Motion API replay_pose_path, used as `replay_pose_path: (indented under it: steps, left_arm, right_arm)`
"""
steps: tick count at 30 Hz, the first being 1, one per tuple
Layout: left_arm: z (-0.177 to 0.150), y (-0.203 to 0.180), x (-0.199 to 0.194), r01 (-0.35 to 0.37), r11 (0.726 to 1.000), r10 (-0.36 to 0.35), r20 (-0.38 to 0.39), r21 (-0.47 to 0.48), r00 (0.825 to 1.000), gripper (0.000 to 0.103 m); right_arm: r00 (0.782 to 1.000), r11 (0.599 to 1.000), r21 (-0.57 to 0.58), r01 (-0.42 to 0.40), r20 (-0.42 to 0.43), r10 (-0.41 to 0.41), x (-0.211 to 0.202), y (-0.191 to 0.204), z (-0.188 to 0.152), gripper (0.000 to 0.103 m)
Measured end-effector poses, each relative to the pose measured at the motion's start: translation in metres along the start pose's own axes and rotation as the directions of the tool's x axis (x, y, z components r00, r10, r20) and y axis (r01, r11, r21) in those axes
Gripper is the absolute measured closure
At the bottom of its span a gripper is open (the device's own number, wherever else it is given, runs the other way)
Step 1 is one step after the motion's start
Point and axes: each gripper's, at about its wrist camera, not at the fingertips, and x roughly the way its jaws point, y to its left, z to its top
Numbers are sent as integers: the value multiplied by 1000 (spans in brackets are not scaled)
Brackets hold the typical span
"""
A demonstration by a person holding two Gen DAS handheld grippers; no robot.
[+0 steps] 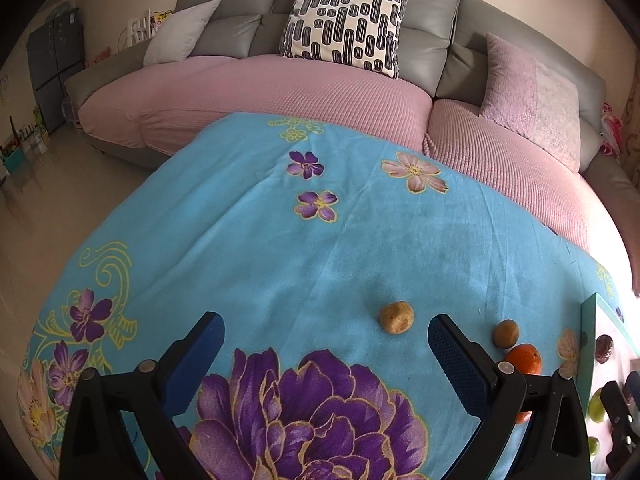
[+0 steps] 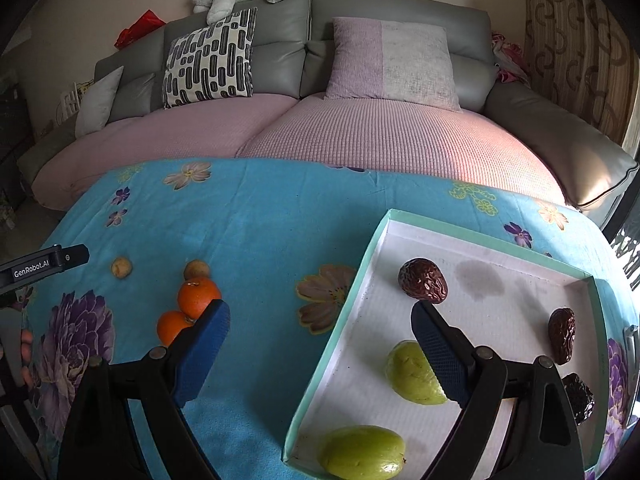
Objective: Organize fruits
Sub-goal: 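Move both grippers back toward the oranges and nuts on the cloth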
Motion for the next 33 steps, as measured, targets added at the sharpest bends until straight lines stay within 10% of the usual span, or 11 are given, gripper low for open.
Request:
replay_pose_path:
  steps: [15, 25, 33]
  left_arm:
    - [1, 15, 8, 85, 995, -81, 71, -47, 994, 0]
    - [0, -1, 27, 175, 984, -175, -23, 29, 984, 0]
    - [-2, -8, 41, 186, 982, -184, -66, 24, 981, 11]
  right_arm:
    - [995, 993, -74, -86, -57, 82, 24, 48, -6, 11]
    - [993, 991, -94, -91, -79, 84, 41, 63, 14, 11]
    - [988, 984, -133, -116, -121, 100, 59, 73, 15, 31]
